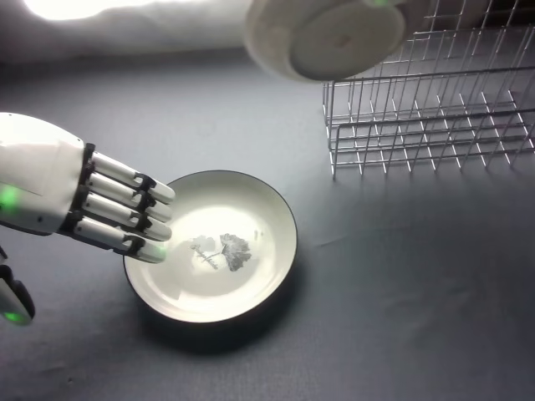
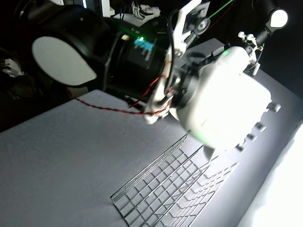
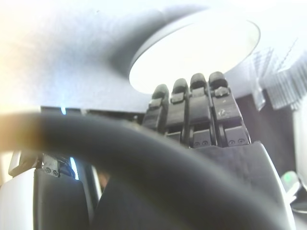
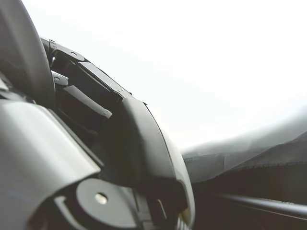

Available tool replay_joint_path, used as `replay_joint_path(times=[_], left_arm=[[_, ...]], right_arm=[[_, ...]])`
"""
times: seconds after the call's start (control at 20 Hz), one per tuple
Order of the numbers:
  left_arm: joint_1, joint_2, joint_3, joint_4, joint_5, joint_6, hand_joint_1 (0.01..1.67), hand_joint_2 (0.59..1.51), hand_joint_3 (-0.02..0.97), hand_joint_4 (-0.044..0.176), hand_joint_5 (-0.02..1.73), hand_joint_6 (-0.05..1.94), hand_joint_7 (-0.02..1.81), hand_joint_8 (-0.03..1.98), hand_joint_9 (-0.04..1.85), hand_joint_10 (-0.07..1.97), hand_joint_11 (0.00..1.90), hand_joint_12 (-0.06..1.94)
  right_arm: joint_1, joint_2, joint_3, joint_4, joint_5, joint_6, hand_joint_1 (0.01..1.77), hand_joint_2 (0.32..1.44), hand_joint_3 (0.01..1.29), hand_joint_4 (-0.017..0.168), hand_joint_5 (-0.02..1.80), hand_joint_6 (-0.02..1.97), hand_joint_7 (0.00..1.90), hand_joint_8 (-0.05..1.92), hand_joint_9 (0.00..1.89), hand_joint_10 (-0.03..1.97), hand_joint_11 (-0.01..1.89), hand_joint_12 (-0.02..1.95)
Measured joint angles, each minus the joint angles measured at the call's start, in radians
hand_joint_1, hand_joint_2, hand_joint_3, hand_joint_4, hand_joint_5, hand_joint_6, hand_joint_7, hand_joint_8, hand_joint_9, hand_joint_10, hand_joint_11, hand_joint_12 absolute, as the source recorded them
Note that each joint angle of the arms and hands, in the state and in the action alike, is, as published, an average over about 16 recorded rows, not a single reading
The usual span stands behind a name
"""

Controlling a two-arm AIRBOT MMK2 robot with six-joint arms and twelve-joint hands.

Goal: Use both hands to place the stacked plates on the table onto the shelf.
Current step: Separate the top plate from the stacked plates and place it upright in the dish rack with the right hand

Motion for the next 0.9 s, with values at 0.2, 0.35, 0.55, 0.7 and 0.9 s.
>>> replay_joint_path(times=[0.2,0.35,0.55,0.7,0.9], left_arm=[[0.001,-0.015,0.015,0.014,0.015,0.0,0.02,1.091,0.006,0.003,0.02,0.02,0.01,0.01,0.02,0.01,0.02,0.01],[0.003,-0.024,0.022,0.022,0.026,-0.001,0.02,1.093,0.007,0.003,0.02,0.02,0.01,0.01,0.02,0.01,0.01,0.01],[0.007,-0.031,0.028,0.029,0.034,-0.004,0.02,1.095,0.007,0.003,0.02,0.02,0.01,0.01,0.02,0.01,0.01,0.01],[0.012,-0.033,0.033,0.034,0.04,-0.006,0.02,1.097,0.007,0.003,0.02,0.02,0.01,0.01,0.02,0.01,0.01,0.01],[0.021,-0.035,0.038,0.038,0.047,-0.009,0.02,1.099,0.007,0.002,0.02,0.02,0.01,0.01,0.02,0.01,0.01,0.01]], right_arm=[[-0.024,0.033,-0.002,-0.013,0.012,0.001,1.41,1.01,0.01,-0.008,0.92,0.94,1.07,0.79,0.98,1.04,0.78,1.1],[-0.044,0.053,0.003,-0.022,0.021,0.002,1.41,1.01,0.01,-0.008,0.91,0.95,1.07,0.79,0.98,1.04,0.77,1.11],[-0.073,0.07,0.016,-0.036,0.038,0.003,1.41,1.02,0.01,-0.008,0.91,0.96,1.07,0.79,0.98,1.05,0.76,1.11],[-0.095,0.076,0.03,-0.046,0.052,0.005,1.41,1.02,0.01,-0.008,0.92,0.96,1.07,0.79,0.98,1.05,0.76,1.12],[-0.127,0.079,0.051,-0.064,0.069,0.006,1.38,1.03,0.01,-0.008,0.9,0.91,1.04,0.76,0.95,0.95,0.73,1.13]])
